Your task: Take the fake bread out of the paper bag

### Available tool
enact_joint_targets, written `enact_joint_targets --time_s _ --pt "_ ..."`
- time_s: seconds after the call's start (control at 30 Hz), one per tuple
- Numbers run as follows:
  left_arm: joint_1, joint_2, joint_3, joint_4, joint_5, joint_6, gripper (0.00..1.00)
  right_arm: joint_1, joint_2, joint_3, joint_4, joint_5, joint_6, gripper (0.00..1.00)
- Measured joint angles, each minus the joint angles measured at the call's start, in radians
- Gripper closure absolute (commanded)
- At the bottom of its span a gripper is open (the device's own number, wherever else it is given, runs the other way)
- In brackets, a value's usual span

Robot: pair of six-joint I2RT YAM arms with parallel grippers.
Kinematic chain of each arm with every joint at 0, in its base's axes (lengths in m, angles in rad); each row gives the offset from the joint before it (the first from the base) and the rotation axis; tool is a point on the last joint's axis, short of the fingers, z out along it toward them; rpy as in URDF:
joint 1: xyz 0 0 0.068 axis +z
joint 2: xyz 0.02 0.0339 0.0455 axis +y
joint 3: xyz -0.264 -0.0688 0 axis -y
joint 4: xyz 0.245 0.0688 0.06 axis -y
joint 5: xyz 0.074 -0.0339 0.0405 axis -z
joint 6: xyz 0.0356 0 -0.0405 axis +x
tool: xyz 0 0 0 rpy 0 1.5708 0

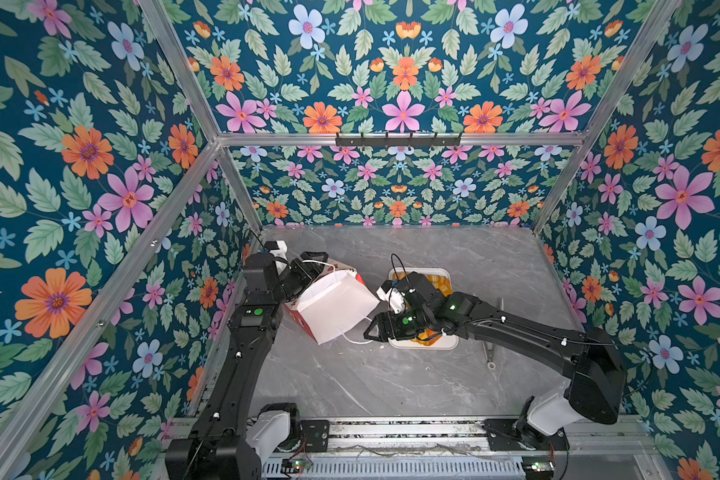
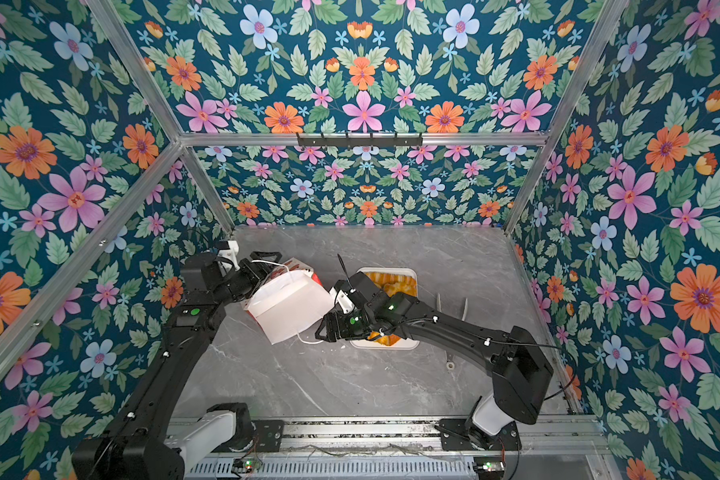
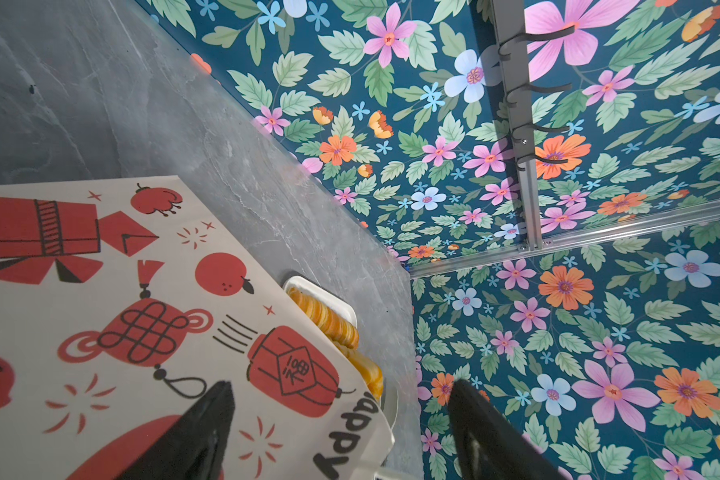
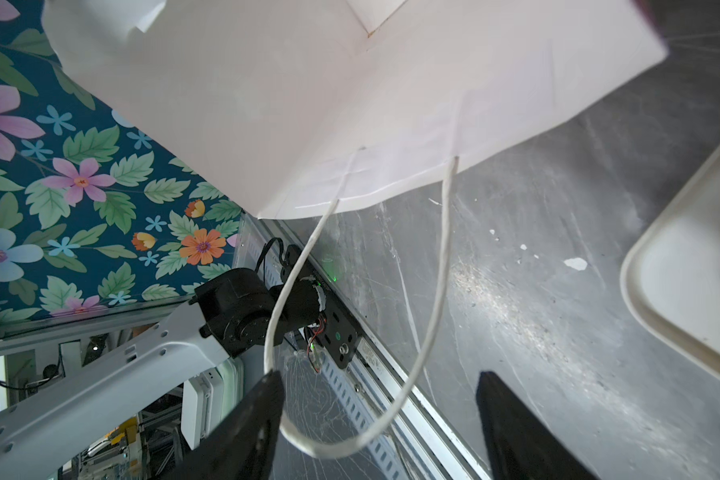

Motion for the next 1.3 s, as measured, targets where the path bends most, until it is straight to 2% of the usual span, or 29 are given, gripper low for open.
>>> enact_joint_targets --time_s 0.07,0.13,0.2,0.23,0.27,0.53,0.83,1.1,1.3 --pt "0.0 0.0 0.0 0.0 0.0 0.0 0.16 0.003 0.0 -0.007 0.006 -0.017 0.014 0.38" --pt "0.0 -0.001 0.0 0.0 0.0 0.0 0.16 0.002 0.005 -0.005 0.01 -0.032 0.025 0.54" --pt "0.0 -0.002 0.0 0.001 0.0 -0.001 0.16 0.001 0.017 0.01 0.022 -0.038 0.029 0.82" --pt "0.0 -0.002 0.0 0.001 0.001 -0.003 0.16 0.001 0.022 0.016 0.026 -0.038 0.035 0.94" --pt "0.0 -0.003 0.0 0.001 0.002 -0.003 0.16 0.001 0.026 0.023 0.027 -0.038 0.037 1.0" --pt "0.0 -0.008 0.0 -0.002 0.0 0.005 0.13 -0.015 0.032 0.112 -0.022 -0.01 0.015 1.0" --pt "0.0 0.008 0.023 -0.078 -0.087 0.097 0.11 -0.119 -0.018 0.243 -0.131 0.058 -0.068 1.0" --pt "0.0 0.013 0.042 -0.13 -0.159 0.175 0.08 -0.145 0.077 0.43 -0.228 0.076 -0.153 1.0" --pt "-0.001 -0.007 0.058 -0.148 -0.153 0.206 0.04 -0.175 0.089 0.518 -0.279 0.094 -0.192 1.0"
